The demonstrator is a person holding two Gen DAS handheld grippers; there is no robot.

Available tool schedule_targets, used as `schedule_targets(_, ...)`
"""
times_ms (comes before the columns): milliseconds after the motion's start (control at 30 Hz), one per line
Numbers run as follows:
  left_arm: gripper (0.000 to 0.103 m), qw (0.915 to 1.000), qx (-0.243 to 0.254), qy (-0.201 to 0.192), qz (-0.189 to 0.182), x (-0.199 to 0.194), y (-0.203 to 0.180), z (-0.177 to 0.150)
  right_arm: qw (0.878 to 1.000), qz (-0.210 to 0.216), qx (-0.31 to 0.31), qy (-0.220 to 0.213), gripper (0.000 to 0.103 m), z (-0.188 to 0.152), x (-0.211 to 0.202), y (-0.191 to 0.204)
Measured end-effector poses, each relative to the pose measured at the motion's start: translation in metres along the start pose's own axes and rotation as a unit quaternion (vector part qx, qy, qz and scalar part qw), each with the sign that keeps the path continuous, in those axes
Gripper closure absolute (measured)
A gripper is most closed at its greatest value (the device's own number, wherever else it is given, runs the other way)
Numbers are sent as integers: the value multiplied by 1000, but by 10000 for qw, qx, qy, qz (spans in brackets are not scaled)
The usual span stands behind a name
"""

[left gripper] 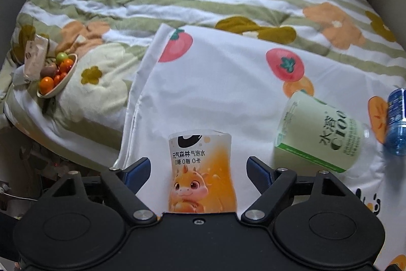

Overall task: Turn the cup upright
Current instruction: 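Move the left tool to the orange-labelled clear cup and close on it, then lift the cup with the left tool and carry it toward the right tool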

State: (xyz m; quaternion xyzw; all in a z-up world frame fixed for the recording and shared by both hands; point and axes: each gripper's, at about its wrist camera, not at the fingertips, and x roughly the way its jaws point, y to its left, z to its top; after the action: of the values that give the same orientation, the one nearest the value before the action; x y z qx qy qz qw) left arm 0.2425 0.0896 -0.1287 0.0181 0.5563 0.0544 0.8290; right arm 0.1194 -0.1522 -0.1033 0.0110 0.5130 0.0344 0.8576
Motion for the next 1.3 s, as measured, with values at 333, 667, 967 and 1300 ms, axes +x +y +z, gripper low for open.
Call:
schedule_targets(333,38,9993,-58,368,-29,22,1,-3,10000,51,-18,69,0,3,9,-1)
schedule_targets(667,42,9984,-115,526,-155,19,-1,-9,10000,40,-32,44,0,2,8,-2)
schedule_targets(967,42,9978,197,479,-414,-8,-29,-31,9999,5,97,-38,0,-4,-8,-10)
schedule_targets(1300,42,9931,693,441,-841,-43,-87,-75,9989,-117,444,-61,0,-23,-35,-41)
